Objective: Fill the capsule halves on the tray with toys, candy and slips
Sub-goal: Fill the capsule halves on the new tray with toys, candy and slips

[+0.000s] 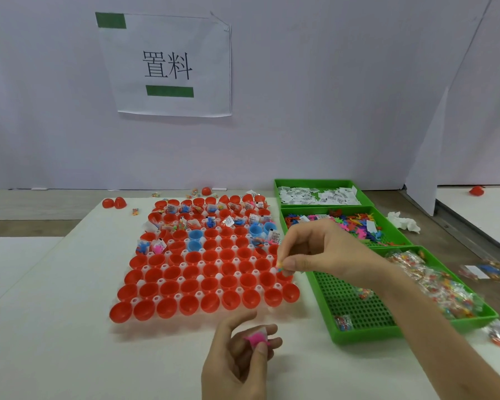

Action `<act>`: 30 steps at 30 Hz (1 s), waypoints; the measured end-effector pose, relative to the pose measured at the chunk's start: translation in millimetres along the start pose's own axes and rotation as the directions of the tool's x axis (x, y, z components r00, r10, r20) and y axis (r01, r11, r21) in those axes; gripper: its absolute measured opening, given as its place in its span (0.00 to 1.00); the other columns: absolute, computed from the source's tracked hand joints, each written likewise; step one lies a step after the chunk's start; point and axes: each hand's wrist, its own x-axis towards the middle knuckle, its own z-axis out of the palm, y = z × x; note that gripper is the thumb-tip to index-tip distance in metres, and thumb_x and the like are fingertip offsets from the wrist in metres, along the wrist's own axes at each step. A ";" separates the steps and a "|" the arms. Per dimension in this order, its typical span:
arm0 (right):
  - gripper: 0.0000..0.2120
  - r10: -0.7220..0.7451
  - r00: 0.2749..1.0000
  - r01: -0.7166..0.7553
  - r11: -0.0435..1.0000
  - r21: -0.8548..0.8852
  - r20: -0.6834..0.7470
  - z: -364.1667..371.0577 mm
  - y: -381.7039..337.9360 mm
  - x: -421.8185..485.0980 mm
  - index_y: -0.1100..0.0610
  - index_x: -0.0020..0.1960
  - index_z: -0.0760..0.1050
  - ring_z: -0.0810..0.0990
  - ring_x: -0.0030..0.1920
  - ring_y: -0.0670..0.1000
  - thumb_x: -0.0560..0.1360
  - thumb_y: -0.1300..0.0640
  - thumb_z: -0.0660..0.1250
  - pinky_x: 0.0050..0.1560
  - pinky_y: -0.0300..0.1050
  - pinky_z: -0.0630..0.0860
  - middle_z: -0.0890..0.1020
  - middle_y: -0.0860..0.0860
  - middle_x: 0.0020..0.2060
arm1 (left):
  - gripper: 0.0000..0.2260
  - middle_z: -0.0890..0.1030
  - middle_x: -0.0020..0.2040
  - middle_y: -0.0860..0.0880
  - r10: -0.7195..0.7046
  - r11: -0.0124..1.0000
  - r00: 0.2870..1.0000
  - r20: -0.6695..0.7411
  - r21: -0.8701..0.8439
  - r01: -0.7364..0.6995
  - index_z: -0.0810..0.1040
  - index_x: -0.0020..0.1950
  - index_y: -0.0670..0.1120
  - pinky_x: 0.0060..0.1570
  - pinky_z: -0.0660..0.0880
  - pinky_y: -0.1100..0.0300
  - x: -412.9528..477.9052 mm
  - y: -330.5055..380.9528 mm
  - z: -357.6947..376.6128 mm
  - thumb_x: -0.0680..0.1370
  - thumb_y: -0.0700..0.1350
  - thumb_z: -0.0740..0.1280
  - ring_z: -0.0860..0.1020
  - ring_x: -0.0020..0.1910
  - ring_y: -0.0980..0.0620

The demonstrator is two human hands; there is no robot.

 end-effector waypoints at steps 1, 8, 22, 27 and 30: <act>0.04 0.007 1.000 -0.007 1.000 -0.003 0.011 1.3 0.4 0.2 0.57 0.48 0.83 0.86 0.47 0.56 0.73 0.62 0.75 0.51 0.45 0.82 0.86 0.57 0.44 | 0.17 0.87 0.40 0.46 -0.002 1.000 1.000 -0.013 -0.017 0.001 0.77 0.53 0.42 0.40 0.81 0.62 0.1 -0.2 0.3 0.74 0.23 0.63 0.86 0.39 0.49; 0.05 0.108 0.993 -0.100 0.984 -0.147 0.044 17.6 7.5 7.7 0.57 0.52 0.83 0.87 0.47 0.52 0.78 0.63 0.70 0.48 0.41 0.82 0.87 0.53 0.45 | 0.18 0.84 0.43 0.45 0.030 0.997 0.991 -0.133 -0.065 -0.039 0.76 0.53 0.45 0.40 0.82 0.61 0.8 -3.9 2.6 0.73 0.23 0.64 0.86 0.37 0.45; 0.03 0.133 0.976 -0.084 0.960 -0.266 0.172 41.6 12.3 11.1 0.59 0.48 0.85 0.86 0.39 0.51 0.75 0.62 0.73 0.45 0.42 0.83 0.87 0.51 0.39 | 0.20 0.84 0.40 0.47 0.170 0.985 0.964 -0.207 0.044 -0.164 0.77 0.50 0.47 0.38 0.79 0.67 1.5 -6.8 -5.5 0.68 0.24 0.71 0.84 0.37 0.52; 0.04 0.104 0.970 -0.049 0.968 -0.244 0.221 52.3 11.7 11.8 0.60 0.49 0.84 0.87 0.43 0.56 0.75 0.63 0.74 0.50 0.53 0.84 0.87 0.56 0.42 | 0.20 0.83 0.41 0.48 0.179 0.984 0.942 -0.284 0.053 -0.171 0.78 0.48 0.47 0.37 0.79 0.67 1.8 -6.0 -5.5 0.64 0.27 0.76 0.83 0.37 0.50; 0.05 0.108 0.965 -0.047 0.969 -0.243 0.241 54.0 11.0 12.0 0.61 0.51 0.84 0.86 0.45 0.56 0.75 0.62 0.73 0.52 0.56 0.83 0.87 0.57 0.44 | 0.20 0.81 0.39 0.45 0.142 0.990 0.932 -0.332 0.026 -0.142 0.78 0.47 0.47 0.36 0.79 0.68 1.9 -5.9 -5.8 0.63 0.27 0.76 0.83 0.35 0.48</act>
